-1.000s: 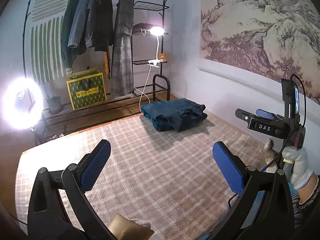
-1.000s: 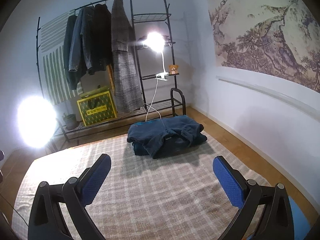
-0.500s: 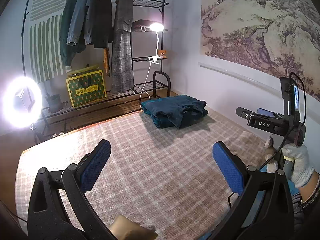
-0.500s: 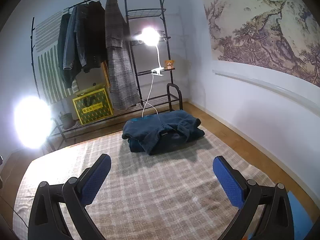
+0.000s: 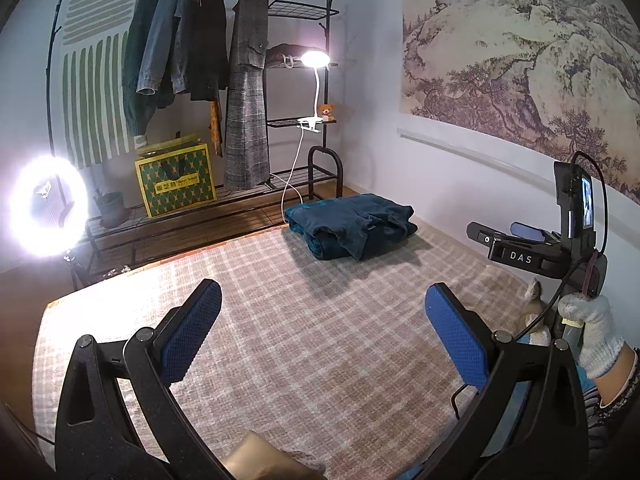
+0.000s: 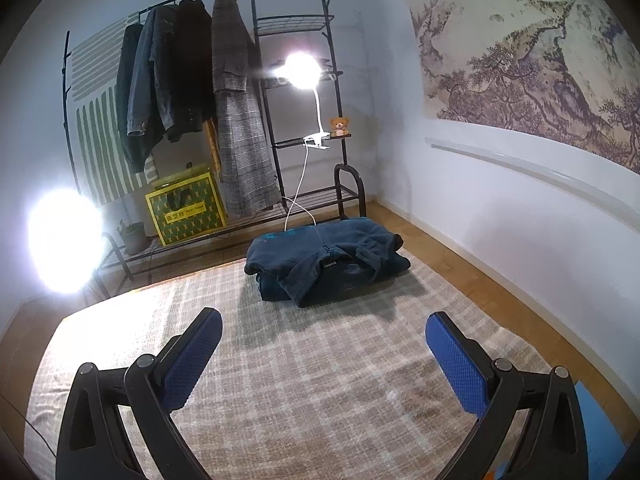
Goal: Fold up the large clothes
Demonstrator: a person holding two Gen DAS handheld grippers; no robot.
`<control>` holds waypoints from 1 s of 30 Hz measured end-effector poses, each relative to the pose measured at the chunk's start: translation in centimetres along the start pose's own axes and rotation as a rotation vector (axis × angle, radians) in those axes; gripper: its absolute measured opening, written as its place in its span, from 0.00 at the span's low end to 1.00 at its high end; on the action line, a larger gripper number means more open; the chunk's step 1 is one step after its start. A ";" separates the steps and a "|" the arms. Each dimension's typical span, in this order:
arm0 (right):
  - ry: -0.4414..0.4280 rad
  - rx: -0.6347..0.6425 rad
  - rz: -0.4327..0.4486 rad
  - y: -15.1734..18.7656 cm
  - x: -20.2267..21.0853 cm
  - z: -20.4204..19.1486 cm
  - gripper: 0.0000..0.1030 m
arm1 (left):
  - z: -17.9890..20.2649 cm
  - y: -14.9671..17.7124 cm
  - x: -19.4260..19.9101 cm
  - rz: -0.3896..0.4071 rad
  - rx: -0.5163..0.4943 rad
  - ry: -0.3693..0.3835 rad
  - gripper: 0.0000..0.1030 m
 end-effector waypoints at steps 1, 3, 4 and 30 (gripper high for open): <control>-0.001 0.004 0.000 0.0 0.0 0.0 1.00 | 0.0 0.0 0.0 -0.001 0.001 0.001 1.00; -0.002 0.012 0.001 0.0 0.0 -0.2 1.00 | 0.0 0.0 0.0 -0.001 0.000 0.002 1.00; -0.002 0.014 0.001 0.1 0.0 -0.3 1.00 | 0.0 0.0 0.0 0.000 0.000 0.002 1.00; -0.010 0.010 -0.008 0.2 0.0 -0.3 1.00 | 0.0 0.0 0.0 0.002 0.002 0.000 1.00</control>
Point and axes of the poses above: each gripper's, at about its wrist camera, not at the fingertips, and x roughly against the way its jaws point, z to its right, y to its underside, the point moved 9 cm from there along -x, roughly the way its jaws point, and after that the axes turned 2 degrees about z, right-handed, at the moved point
